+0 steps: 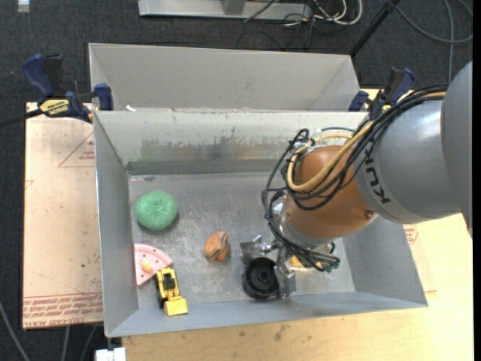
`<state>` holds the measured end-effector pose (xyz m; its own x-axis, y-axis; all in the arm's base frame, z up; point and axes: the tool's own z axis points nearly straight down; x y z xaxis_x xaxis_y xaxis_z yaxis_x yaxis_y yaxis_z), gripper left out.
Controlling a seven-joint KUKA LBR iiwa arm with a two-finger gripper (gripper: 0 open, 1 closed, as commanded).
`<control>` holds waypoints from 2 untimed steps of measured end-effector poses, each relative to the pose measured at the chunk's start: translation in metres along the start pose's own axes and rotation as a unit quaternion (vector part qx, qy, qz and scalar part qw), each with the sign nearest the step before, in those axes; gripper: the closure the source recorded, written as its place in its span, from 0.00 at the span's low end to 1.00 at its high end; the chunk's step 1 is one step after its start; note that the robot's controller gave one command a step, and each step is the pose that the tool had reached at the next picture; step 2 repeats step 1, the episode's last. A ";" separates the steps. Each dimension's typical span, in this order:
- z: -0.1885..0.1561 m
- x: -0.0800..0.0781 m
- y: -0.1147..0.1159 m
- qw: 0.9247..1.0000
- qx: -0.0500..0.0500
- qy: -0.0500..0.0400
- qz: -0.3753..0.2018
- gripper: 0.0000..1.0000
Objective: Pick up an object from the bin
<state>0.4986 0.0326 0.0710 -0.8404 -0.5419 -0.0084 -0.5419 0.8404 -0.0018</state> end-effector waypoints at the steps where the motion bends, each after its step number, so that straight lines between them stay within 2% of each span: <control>1: -0.137 0.015 -0.004 1.000 -0.001 0.003 -0.018 1.00; 2: -0.137 0.015 -0.004 1.000 -0.001 0.003 -0.018 1.00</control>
Offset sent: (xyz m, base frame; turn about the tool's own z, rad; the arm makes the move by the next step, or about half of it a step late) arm 0.0000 0.0000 0.0000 0.0000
